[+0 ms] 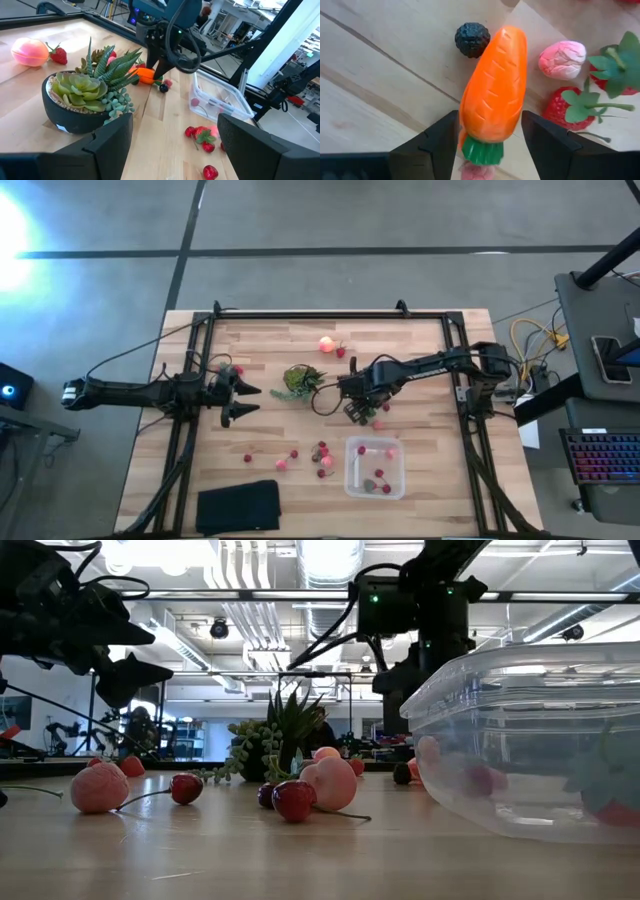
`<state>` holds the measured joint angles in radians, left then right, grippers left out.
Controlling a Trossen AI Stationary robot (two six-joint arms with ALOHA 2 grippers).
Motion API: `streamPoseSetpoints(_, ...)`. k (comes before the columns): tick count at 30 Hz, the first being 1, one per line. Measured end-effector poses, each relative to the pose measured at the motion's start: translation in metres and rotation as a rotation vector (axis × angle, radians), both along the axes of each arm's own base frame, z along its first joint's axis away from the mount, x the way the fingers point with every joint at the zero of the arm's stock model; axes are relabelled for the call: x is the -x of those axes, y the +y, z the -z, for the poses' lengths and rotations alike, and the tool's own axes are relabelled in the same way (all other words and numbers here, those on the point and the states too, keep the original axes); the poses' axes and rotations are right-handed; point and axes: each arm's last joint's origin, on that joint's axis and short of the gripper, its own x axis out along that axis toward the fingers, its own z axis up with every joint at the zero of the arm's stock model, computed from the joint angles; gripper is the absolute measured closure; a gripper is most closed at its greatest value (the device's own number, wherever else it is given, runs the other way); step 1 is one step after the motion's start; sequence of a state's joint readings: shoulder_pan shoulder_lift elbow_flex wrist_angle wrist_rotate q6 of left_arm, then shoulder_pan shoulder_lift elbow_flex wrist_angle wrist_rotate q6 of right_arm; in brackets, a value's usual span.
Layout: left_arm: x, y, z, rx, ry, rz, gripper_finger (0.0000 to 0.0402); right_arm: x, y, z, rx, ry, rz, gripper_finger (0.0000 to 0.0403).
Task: Pick and placing Produce into tupperware
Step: Put the carrot into the bin
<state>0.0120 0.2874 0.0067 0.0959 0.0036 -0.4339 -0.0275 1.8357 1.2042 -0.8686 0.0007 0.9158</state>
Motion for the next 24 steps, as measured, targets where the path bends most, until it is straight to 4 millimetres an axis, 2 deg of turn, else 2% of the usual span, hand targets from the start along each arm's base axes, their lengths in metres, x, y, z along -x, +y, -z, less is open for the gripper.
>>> streamPoseSetpoints(9, 0.0000, 0.0000, 0.0000, 0.000, 0.000, 0.000, 0.0125, -0.0035, 0.0002, 0.0086, -0.005, 0.008, 0.015, 0.0133)
streamPoseSetpoints(15, 0.0000, -0.0001, 0.0000, 0.000, 0.000, 0.001, 0.0125, -0.0049, -0.0005, 0.0084, 0.018, -0.006, 0.016, 0.0111)
streamPoseSetpoints(19, 0.0000, 0.0000, 0.0000, 0.000, 0.000, 0.000, 0.0125, -0.0067, -0.0016, 0.0083, 0.024, -0.026, 0.027, 0.0113)
streamPoseSetpoints(24, 0.0000, 0.0000, 0.0000, 0.000, 0.000, 0.000, 0.0125, -0.0058, -0.0038, 0.0098, 0.026, -0.022, 0.037, 0.0145)
